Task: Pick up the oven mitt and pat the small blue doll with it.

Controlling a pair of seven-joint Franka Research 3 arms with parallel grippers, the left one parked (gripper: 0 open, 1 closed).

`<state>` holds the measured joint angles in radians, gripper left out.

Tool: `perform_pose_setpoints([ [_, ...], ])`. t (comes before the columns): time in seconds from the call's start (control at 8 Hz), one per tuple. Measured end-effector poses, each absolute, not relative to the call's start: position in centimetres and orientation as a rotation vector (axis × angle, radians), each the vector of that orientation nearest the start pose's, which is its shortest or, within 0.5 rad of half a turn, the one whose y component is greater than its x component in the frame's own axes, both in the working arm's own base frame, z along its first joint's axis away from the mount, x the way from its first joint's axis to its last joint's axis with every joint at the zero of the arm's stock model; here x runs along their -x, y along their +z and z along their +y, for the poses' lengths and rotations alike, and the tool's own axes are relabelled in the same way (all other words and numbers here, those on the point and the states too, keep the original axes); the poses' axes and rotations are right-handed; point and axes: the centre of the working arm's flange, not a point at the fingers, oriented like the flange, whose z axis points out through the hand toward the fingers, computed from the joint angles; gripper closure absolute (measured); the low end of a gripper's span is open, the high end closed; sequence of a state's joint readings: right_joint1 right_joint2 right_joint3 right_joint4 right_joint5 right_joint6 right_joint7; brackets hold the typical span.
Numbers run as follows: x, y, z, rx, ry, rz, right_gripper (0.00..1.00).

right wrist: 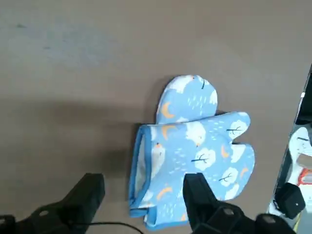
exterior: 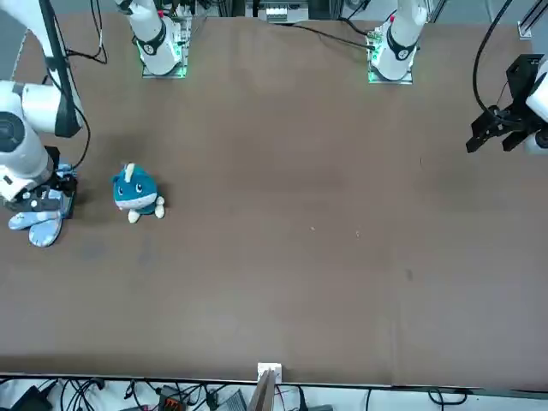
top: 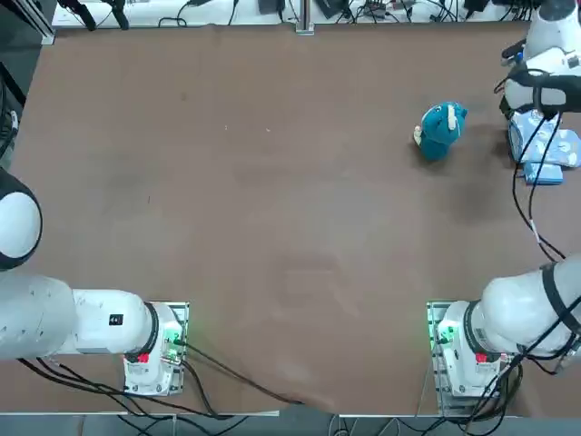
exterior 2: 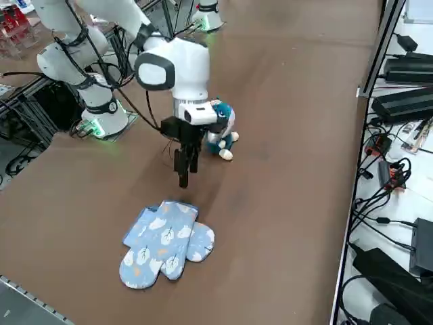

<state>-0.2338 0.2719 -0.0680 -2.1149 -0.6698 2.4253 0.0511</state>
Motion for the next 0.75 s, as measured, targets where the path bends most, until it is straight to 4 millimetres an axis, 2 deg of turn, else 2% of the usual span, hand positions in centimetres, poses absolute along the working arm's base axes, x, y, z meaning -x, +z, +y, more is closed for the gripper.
perform_pose_setpoints([
  [0.5, -54.6, 23.9, -18.4, 3.747, 0.057, -0.250, 0.05],
  [0.75, -54.2, 22.1, -18.6, 3.814, 0.019, -0.213, 0.08],
])
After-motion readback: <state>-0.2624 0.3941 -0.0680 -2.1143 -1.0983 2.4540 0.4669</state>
